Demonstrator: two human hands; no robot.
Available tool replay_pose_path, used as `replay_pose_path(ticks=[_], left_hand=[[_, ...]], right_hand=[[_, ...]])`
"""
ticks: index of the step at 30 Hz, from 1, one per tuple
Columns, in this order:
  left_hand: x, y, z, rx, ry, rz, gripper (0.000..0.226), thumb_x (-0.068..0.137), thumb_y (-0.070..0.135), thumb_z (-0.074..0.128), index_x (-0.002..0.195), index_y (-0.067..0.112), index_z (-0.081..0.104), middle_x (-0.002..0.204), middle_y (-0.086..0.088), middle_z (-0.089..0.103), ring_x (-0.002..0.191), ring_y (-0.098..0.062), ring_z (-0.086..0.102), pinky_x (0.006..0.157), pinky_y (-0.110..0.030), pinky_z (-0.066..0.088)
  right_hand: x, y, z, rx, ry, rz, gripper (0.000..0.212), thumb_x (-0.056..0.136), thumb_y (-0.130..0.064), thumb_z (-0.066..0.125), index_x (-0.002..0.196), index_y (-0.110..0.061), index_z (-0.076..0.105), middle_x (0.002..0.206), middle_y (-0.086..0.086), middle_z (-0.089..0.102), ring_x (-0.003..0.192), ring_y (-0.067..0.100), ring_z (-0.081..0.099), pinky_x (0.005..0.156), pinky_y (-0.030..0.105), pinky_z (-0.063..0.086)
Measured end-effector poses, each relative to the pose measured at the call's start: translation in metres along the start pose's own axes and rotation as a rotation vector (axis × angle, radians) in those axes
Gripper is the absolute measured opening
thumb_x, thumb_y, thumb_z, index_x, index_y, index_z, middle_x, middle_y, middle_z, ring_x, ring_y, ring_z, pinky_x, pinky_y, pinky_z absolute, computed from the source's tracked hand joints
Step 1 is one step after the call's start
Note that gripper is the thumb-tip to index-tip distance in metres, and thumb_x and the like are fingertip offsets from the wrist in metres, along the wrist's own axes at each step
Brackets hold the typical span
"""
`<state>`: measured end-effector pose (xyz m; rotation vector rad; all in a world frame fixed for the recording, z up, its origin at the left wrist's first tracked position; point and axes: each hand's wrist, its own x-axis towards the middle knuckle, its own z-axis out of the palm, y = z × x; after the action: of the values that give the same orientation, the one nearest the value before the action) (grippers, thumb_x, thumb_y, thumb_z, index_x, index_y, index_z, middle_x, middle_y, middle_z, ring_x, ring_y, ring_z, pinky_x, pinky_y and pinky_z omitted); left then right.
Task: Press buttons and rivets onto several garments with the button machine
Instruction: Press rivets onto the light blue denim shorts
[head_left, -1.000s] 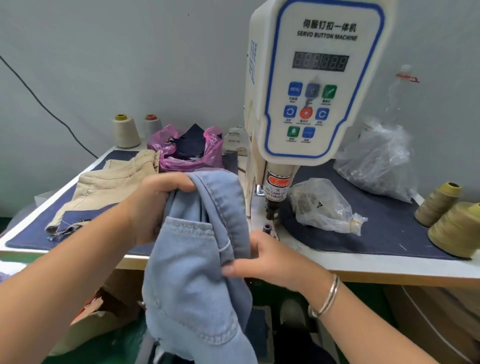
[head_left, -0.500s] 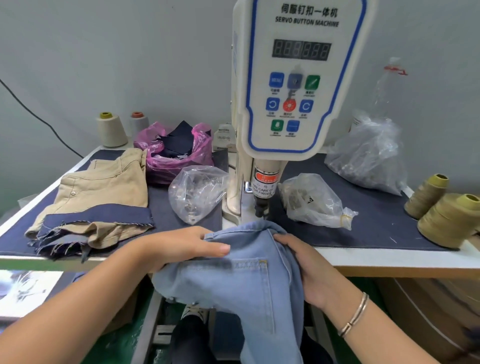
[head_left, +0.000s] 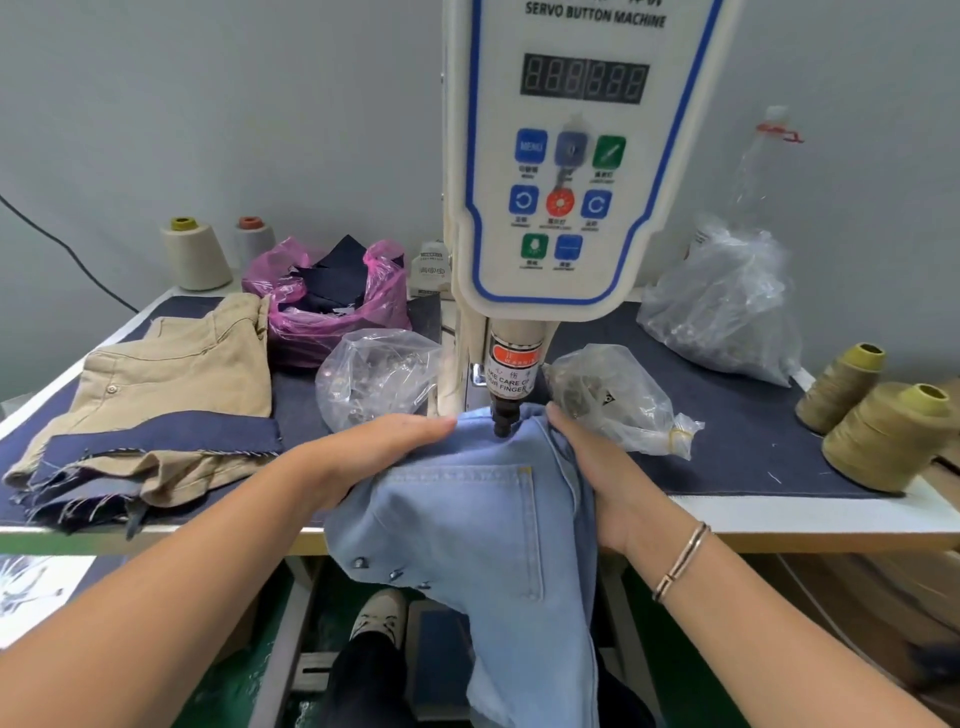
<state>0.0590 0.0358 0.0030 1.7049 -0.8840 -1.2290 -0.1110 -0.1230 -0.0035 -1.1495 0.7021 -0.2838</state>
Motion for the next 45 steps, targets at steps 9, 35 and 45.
replay_pose_path(ticks=[9,35,45], left_hand=[[0.025,-0.012,-0.007,0.061,0.319,0.127,0.013,0.083,0.046,0.07,0.075,0.036,0.074,0.08,0.006,0.075,0.073,-0.008,0.071,0.063,-0.018,0.051],[0.042,-0.035,0.0,0.16,0.604,0.248,0.029,0.077,0.037,0.079,0.075,0.01,0.068,0.075,-0.011,0.069,0.066,-0.011,0.062,0.065,-0.026,0.046],[0.042,-0.035,0.001,0.136,0.628,0.239,0.035,0.077,0.039,0.078,0.072,0.006,0.067,0.072,-0.012,0.068,0.064,-0.009,0.06,0.063,-0.025,0.045]], right_hand=[[0.04,-0.004,0.009,-0.104,0.05,0.095,0.036,0.087,-0.044,0.064,0.094,-0.011,0.074,0.093,0.008,0.075,0.091,0.021,0.07,0.09,0.035,0.052],[0.05,0.015,0.008,-0.206,0.119,-0.081,0.027,0.09,-0.037,0.059,0.084,-0.013,0.051,0.081,0.01,0.049,0.076,0.019,0.047,0.065,0.028,0.037],[0.048,0.013,0.008,-0.161,0.103,-0.082,0.027,0.092,-0.035,0.059,0.085,-0.008,0.058,0.077,0.01,0.059,0.074,0.019,0.057,0.062,0.024,0.043]])
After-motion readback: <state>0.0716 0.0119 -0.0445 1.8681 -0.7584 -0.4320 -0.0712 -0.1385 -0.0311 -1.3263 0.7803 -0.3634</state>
